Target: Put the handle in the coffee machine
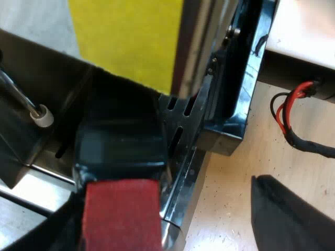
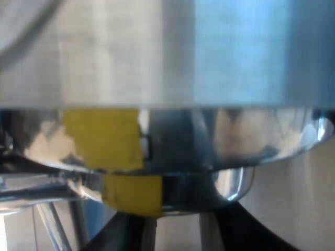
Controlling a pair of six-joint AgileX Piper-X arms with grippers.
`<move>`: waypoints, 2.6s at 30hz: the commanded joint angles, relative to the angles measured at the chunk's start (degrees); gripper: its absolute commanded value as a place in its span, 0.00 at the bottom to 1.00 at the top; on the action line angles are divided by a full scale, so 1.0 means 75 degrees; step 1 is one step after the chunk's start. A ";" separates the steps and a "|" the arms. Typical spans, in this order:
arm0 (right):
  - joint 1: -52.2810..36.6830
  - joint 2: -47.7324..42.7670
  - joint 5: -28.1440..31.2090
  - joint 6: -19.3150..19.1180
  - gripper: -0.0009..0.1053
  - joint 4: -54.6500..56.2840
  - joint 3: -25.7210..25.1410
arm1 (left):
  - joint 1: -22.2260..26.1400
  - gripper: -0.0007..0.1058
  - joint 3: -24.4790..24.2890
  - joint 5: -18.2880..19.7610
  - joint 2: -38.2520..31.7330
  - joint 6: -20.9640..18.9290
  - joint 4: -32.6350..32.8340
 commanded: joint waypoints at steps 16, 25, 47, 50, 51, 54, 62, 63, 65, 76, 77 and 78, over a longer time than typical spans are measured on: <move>-0.0010 -0.0580 0.0168 -0.0054 0.21 -0.0791 -0.0153 | 0.0991 0.57 -0.0299 -0.0062 -0.0386 0.0030 -0.0441; -0.0010 -0.0580 0.0168 -0.0054 0.21 -0.0791 -0.0153 | 0.1477 0.27 -0.1641 0.0174 -0.0427 -0.0653 0.0272; -0.0003 -0.0580 0.0219 -0.0054 0.21 -0.0791 -0.0153 | 0.0284 0.01 -0.2071 -0.3100 0.0543 -0.2388 -0.0782; -0.0003 -0.0580 0.0219 -0.0054 0.21 -0.0791 -0.0153 | 0.0079 0.01 -0.2071 -0.3481 0.0786 -0.2557 -0.0797; -0.0003 -0.0580 0.0219 -0.0054 0.21 -0.0791 -0.0153 | 0.0014 0.01 -0.2071 -0.3548 0.0848 -0.2584 -0.0754; -0.0003 -0.0580 0.0219 -0.0054 0.21 -0.0791 -0.0153 | -0.0148 0.01 -0.2071 -0.3591 0.0964 -0.2582 -0.0538; -0.0003 -0.0580 0.0219 -0.0054 0.21 -0.0791 -0.0153 | -0.0153 0.01 -0.1826 -0.3042 0.0963 -0.2633 0.0300; -0.0003 -0.0580 0.0219 -0.0054 0.21 -0.0791 -0.0153 | -0.0153 0.01 -0.1829 -0.2904 0.0963 -0.2638 0.0432; -0.0003 -0.0580 0.0219 -0.0054 0.21 -0.0791 -0.0153 | -0.0153 0.01 -0.1800 -0.2886 0.0909 -0.2657 0.0473; -0.0003 -0.0580 0.0239 -0.0054 0.21 -0.0878 -0.0153 | -0.0153 0.01 -0.0772 -0.2736 0.0195 -0.2508 0.0307; -0.0003 -0.0580 0.0256 -0.0054 0.21 -0.0948 -0.0153 | -0.0153 0.01 -0.0664 -0.2645 0.0117 -0.2481 0.0279; -0.0003 -0.0601 0.0274 -0.0054 0.21 -0.0993 -0.0153 | -0.0153 0.01 -0.0638 -0.2614 0.0087 -0.2481 0.0266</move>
